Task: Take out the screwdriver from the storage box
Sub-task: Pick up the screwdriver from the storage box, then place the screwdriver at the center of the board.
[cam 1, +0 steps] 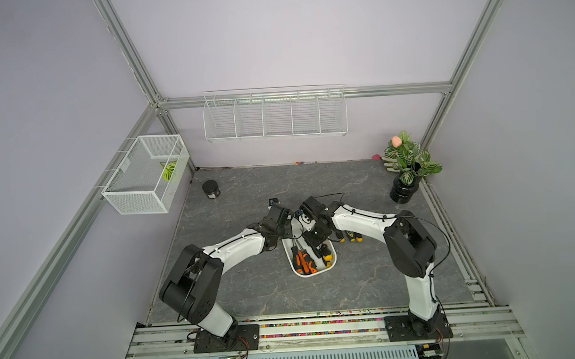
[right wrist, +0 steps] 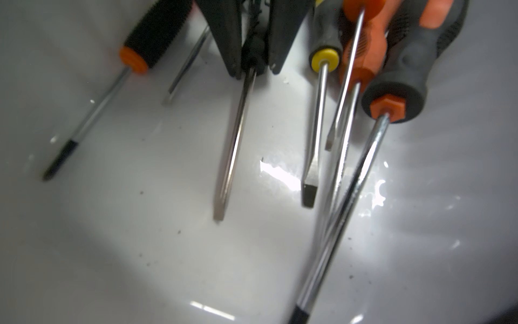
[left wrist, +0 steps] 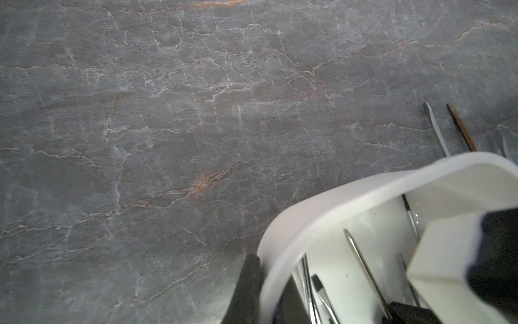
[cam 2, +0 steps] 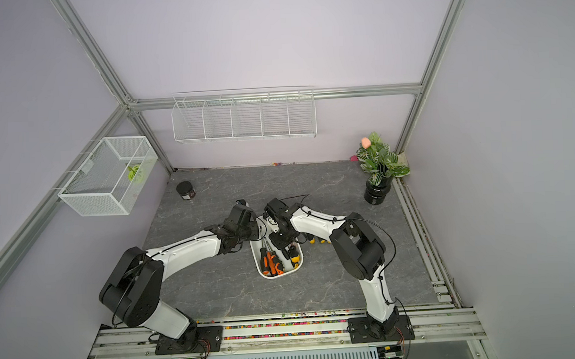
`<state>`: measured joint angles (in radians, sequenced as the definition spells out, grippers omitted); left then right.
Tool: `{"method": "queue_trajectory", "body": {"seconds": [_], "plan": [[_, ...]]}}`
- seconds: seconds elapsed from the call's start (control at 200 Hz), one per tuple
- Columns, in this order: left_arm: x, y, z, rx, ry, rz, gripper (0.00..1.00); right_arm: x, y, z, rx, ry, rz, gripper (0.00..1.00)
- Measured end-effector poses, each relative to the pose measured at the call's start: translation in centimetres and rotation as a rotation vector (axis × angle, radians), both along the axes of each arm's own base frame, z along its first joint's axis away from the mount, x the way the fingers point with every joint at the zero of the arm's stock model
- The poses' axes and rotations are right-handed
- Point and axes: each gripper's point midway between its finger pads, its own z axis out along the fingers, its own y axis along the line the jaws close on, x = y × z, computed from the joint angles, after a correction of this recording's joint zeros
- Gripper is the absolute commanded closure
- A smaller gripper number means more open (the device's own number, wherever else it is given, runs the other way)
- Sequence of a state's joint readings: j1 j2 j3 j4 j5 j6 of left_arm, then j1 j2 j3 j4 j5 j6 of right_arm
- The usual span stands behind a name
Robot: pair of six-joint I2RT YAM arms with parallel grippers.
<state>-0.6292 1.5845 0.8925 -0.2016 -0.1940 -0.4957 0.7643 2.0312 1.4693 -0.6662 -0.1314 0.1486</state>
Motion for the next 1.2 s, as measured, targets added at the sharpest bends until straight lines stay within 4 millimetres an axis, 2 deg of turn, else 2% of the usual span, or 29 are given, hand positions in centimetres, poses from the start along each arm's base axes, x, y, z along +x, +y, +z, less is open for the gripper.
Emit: {"method": "queue_trajectory", "body": {"seconds": [0.16, 0.365, 0.475, 0.695, 0.905, 1.075, 1.2], "plan": [[0.0, 0.0, 0.0, -0.001, -0.001, 0.000, 1.00, 0.0, -0.1, 0.2, 0.010, 0.004, -0.004, 1.00], [0.1, -0.4, 0.2, -0.014, -0.010, -0.007, 1.00, -0.3, -0.3, 1.2, 0.047, 0.019, -0.024, 1.00], [0.2, -0.4, 0.2, -0.015, -0.010, -0.008, 1.00, -0.5, -0.4, 2.9, 0.095, 0.017, -0.039, 1.00], [0.2, -0.4, 0.2, -0.014, -0.009, -0.008, 1.00, 0.5, -0.2, 7.5, 0.245, -0.029, -0.078, 1.00], [0.2, -0.4, 0.1, -0.015, -0.008, -0.008, 1.00, 0.6, -0.5, 9.0, 0.317, -0.032, -0.101, 1.00], [0.2, -0.4, 0.1, -0.015, -0.008, -0.008, 1.00, 1.4, -2.1, 10.9, 0.355, -0.051, -0.139, 1.00], [0.2, -0.5, 0.1, -0.017, -0.010, -0.009, 1.00, 2.7, -5.0, 12.8, 0.370, -0.098, -0.190, 1.00]]}}
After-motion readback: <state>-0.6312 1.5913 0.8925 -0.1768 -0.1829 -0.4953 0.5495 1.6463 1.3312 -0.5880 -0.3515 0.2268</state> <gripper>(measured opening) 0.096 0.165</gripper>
